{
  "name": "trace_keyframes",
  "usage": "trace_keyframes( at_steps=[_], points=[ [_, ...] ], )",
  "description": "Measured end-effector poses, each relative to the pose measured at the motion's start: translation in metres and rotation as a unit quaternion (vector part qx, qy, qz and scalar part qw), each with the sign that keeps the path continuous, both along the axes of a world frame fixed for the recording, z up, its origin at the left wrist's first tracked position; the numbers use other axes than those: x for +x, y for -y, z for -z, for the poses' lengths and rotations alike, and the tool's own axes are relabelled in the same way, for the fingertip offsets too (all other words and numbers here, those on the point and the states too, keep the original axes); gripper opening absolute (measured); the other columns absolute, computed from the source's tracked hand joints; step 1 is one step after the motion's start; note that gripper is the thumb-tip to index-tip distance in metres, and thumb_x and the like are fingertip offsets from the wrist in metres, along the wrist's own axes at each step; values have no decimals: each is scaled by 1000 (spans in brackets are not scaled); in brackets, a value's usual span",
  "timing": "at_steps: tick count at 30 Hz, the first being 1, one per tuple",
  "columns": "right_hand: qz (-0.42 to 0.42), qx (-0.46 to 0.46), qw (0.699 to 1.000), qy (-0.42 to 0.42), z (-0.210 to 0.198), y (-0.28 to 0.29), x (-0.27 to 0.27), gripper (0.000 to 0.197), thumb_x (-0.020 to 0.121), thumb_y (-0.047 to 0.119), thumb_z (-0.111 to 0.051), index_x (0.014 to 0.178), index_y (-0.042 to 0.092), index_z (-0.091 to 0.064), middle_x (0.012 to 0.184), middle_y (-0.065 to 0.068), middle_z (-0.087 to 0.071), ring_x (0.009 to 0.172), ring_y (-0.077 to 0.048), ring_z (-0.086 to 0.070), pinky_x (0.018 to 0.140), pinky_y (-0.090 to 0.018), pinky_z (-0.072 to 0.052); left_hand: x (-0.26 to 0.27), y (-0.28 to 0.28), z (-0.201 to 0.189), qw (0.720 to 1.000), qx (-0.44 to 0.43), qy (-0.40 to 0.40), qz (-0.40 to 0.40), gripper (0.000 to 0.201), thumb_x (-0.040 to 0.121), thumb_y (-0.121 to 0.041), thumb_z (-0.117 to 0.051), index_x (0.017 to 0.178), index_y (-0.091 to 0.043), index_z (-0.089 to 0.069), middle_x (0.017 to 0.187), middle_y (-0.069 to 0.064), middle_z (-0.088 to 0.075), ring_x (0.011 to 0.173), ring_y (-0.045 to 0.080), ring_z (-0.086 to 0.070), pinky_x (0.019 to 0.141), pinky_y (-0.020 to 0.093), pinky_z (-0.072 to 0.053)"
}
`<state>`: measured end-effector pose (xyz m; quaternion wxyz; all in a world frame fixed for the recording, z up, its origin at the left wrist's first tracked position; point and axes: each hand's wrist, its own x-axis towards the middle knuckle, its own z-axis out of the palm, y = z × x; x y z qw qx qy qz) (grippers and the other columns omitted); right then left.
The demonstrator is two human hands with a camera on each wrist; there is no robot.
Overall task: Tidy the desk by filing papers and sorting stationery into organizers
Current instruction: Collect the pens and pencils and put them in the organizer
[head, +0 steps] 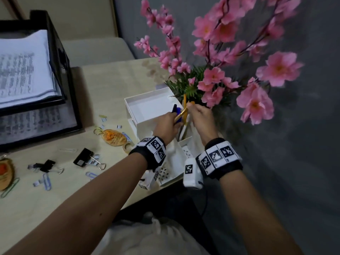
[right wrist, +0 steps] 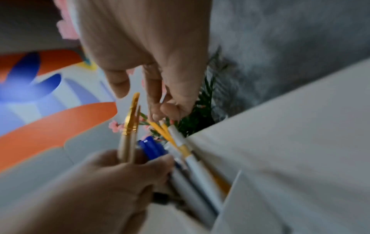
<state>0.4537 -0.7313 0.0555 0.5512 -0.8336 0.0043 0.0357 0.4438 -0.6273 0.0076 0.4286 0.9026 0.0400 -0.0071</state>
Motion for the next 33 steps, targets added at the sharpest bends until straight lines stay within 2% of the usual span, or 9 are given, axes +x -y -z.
trace_keyframes(
  at_steps=[5, 9, 11, 14, 17, 22, 25, 28, 33],
  points=[
    [3, 13, 1000, -9, 1, -11, -2, 26, 90, 12, -57, 65, 18, -59, 59, 1, -52, 56, -11, -48, 61, -31, -43, 1, 0, 6, 1000, 5, 16, 3, 19, 87, -10, -58, 98, 4, -64, 101, 24, -67, 93, 36, -61, 69, 28, -33],
    [102, 15, 992, 75, -19, 16, -5, 17, 91, 23, -56, 93, 7, -63, 77, -2, -58, 69, -12, -52, 70, -27, -45, 2, -2, 9, 999, 44, 8, -3, 22, 90, -14, -54, 103, 3, -60, 108, 21, -57, 95, 35, -56, 71, 27, -33],
    [165, 41, 977, 131, -30, 40, -13, 6, 89, 23, -58, 85, 20, -62, 78, -1, -57, 64, -6, -51, 64, -20, -44, -2, 0, 9, 998, 50, 23, -12, 28, 89, -13, -54, 114, 1, -54, 115, 19, -53, 100, 34, -54, 78, 31, -38],
    [202, 15, 961, 188, -32, 65, -35, 14, 77, 21, -55, 66, 28, -62, 63, 10, -59, 57, -6, -50, 61, -33, -45, -10, 3, 7, 996, 59, 65, -35, 50, 84, -8, -56, 132, -9, -41, 122, 15, -51, 107, 33, -51, 82, 39, -41],
    [180, -40, 973, 141, -11, 69, -51, 20, 85, 17, -56, 66, 23, -55, 60, 1, -55, 53, -2, -47, 60, -29, -43, -13, 3, 10, 980, 182, 58, -64, 46, 87, -17, -52, 132, -12, -44, 136, 13, -43, 122, 32, -39, 93, 37, -34],
    [172, -29, 982, 76, 36, 61, -59, 10, 88, 9, -58, 81, 16, -60, 79, -11, -62, 69, -19, -59, 70, -27, -52, -19, 11, 13, 986, 155, 52, 6, 51, 89, -2, -44, 138, 6, -33, 150, 24, -27, 143, 35, -19, 120, 36, -3],
    [169, -40, 984, 30, 49, 58, -63, 11, 85, 7, -61, 82, 17, -61, 85, -14, -67, 75, -22, -64, 77, -32, -57, -21, 5, 2, 995, 96, 13, 32, 58, 90, 1, -40, 144, 3, -22, 154, 21, -19, 146, 36, -9, 118, 38, -9],
    [169, -112, 979, 29, 49, 55, -65, 9, 82, 10, -64, 91, 12, -63, 100, -14, -66, 95, -27, -62, 91, -45, -51, -28, -10, -9, 997, 62, -9, 33, 62, 91, -2, -41, 148, -5, -17, 151, 21, -26, 136, 37, -33, 105, 36, -31],
    [193, -255, 944, 82, 26, 26, -73, 26, 81, 23, -63, 106, 18, -60, 127, -4, -56, 126, -29, -37, 102, -42, -24, -51, -51, -15, 997, 59, 37, -38, 49, 91, -6, -43, 140, -6, -39, 142, 14, -46, 131, 28, -43, 104, 28, -32]
  ],
)
